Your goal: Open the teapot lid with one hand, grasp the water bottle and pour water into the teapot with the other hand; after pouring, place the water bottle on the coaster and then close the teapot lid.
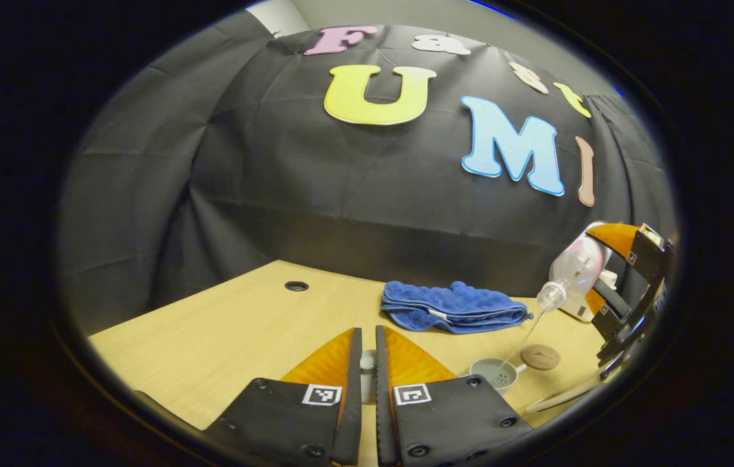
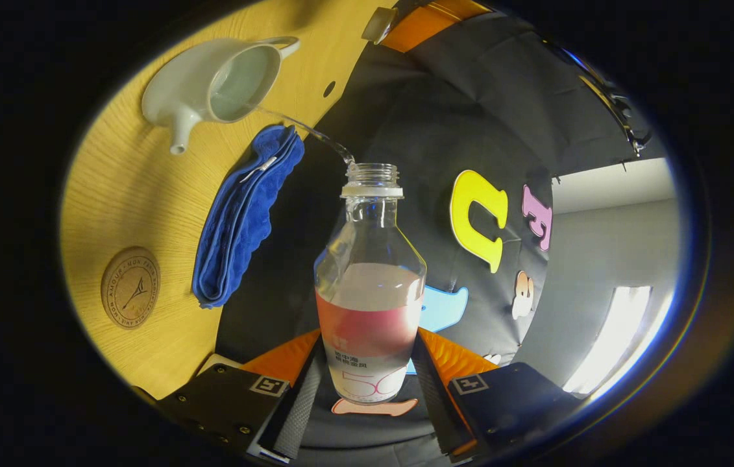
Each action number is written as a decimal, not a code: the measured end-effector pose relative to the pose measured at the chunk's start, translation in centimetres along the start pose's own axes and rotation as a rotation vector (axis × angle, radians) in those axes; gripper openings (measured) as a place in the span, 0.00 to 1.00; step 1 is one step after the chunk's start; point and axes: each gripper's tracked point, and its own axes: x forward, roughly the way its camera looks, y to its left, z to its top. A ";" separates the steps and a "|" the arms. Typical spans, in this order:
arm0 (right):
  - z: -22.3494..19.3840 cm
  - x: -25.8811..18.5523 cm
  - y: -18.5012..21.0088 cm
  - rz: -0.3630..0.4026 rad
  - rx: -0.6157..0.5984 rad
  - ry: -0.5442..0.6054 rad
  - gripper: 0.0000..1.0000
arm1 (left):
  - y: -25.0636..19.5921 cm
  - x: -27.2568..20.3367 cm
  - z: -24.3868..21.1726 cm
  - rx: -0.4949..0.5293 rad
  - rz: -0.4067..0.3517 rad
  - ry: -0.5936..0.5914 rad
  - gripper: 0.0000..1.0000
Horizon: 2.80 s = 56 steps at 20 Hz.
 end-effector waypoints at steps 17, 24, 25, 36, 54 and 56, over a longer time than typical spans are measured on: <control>0.5 0.2 -1.7 -0.061 -0.095 -0.031 0.76 | -0.2 -0.2 0.3 -0.017 -0.016 -0.007 0.16; 1.5 -0.2 -1.3 -0.068 -0.138 -0.064 0.76 | -0.4 -0.3 0.4 -0.021 -0.023 -0.004 0.16; 1.6 -0.2 -1.4 -0.070 -0.144 -0.070 0.76 | -0.4 -0.4 0.4 -0.021 -0.023 -0.005 0.16; 2.4 -0.7 -1.7 -0.114 -0.208 -0.119 0.76 | -0.5 -0.3 0.1 -0.023 -0.031 0.007 0.16; 1.8 -1.1 1.8 0.048 0.084 -0.117 0.76 | -0.2 0.0 -0.3 -0.017 -0.020 0.023 0.16; 1.7 -1.5 2.7 0.107 0.252 -0.092 0.77 | -0.4 0.1 -0.7 -0.013 -0.021 0.029 0.16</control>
